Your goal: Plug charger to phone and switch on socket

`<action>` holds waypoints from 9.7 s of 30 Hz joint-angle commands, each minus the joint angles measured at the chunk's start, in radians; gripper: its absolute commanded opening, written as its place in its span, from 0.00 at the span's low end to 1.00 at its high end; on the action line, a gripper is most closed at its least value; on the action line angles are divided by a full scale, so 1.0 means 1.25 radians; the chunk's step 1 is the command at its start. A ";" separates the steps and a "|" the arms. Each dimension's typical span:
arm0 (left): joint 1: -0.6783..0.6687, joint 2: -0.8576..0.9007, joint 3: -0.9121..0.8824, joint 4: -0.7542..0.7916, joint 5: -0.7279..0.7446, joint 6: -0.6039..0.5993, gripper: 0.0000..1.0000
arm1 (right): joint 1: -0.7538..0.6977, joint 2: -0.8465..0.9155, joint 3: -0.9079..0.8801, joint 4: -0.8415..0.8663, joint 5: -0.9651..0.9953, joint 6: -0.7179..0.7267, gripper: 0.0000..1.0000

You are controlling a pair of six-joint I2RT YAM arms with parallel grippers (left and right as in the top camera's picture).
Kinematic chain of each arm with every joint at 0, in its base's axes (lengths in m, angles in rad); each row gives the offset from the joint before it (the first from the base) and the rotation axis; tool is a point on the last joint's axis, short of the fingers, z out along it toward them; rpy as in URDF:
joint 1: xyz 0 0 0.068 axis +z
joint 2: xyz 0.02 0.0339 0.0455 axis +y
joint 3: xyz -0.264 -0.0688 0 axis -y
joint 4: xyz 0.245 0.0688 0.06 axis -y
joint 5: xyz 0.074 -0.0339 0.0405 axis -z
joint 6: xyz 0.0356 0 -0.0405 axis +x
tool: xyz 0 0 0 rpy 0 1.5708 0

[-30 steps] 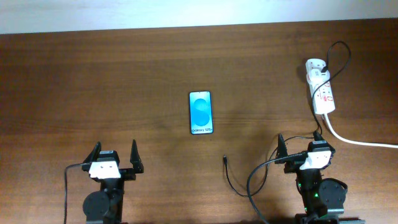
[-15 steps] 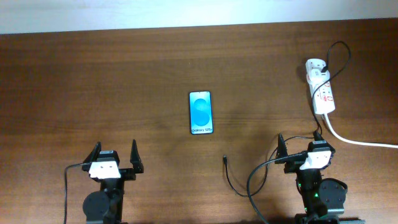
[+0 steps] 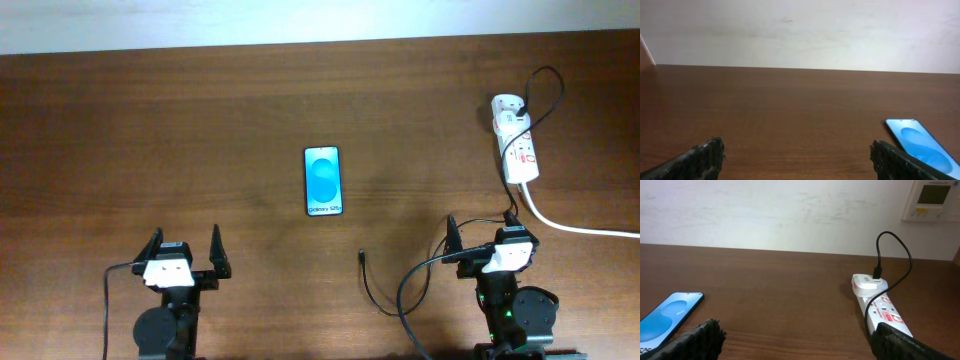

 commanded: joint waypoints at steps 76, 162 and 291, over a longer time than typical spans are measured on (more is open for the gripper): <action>-0.395 1.954 1.686 -0.896 0.049 -0.403 0.99 | 0.007 -0.006 -0.004 -0.005 0.010 0.004 0.98; -0.395 2.006 1.740 -0.982 0.002 -0.402 0.83 | 0.007 -0.006 -0.004 -0.005 0.010 0.003 0.98; -0.372 2.005 1.708 -0.962 0.037 -0.365 0.84 | 0.007 -0.006 -0.004 -0.005 0.010 0.004 0.98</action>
